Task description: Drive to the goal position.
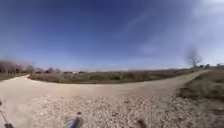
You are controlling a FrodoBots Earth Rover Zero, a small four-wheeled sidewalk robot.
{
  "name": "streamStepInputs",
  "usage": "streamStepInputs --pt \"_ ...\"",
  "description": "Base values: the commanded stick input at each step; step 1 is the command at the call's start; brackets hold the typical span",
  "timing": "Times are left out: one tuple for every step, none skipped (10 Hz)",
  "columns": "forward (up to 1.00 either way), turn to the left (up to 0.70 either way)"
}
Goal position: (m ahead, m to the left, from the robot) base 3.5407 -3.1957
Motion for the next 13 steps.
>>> streamStepInputs --pt "0.0 0.0" --pt "0.0 0.0" --pt "0.12 0.0" --pt "0.5 0.0" --pt "0.5 0.0" --pt "0.5 0.0" --pt "0.5 0.0" --pt "0.5 0.0" --pt "0.5 0.0" --pt "0.5 0.0" --pt "0.5 0.0" --pt "0.5 0.0" --pt "0.5 0.0"
